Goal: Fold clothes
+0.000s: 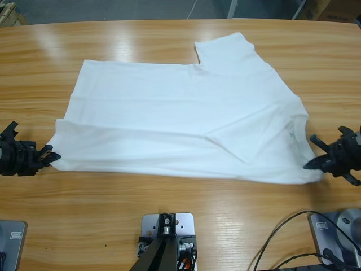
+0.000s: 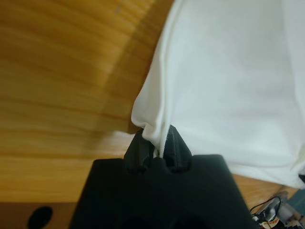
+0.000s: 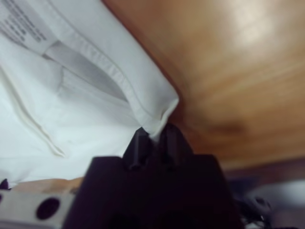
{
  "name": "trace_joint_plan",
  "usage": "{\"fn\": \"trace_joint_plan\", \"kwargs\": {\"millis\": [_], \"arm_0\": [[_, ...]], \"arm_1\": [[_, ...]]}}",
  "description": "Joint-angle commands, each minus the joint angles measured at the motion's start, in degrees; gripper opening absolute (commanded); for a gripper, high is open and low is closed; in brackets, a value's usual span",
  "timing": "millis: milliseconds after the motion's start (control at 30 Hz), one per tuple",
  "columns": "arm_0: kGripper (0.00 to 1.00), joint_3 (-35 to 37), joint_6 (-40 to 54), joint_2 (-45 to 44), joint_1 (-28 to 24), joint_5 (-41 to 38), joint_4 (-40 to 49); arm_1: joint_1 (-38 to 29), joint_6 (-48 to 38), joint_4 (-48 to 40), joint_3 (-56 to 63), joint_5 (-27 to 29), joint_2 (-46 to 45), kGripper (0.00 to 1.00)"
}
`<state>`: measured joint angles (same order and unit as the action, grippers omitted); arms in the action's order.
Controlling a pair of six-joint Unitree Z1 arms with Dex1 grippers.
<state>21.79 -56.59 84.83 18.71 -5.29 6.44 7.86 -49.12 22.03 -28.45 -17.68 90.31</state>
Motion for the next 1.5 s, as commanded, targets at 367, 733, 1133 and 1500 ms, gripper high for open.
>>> {"fn": "trace_joint_plan", "kwargs": {"millis": [367, 733, 1133, 1500], "arm_0": [[0.0, 4.51, -3.28, 3.84, 3.41, 0.6, 14.37], [0.214, 4.6, -4.18, 7.99, 5.62, -0.12, 12.88], [0.659, 5.07, -5.9, 5.0, 6.16, 1.02, 12.63], [0.967, 9.77, -5.58, -6.02, 5.2, 2.32, 20.07]], "arm_1": [[-2.98, 2.54, 13.55, -8.11, 2.12, 8.5, 0.0], [-4.7, -0.59, 14.8, -8.44, 3.88, 7.41, 0.739], [-4.7, -1.0, 13.82, -7.6, 5.37, -0.52, 1.0], [-5.18, 3.63, 16.61, -16.83, 3.63, 1.13, 1.0]]}}
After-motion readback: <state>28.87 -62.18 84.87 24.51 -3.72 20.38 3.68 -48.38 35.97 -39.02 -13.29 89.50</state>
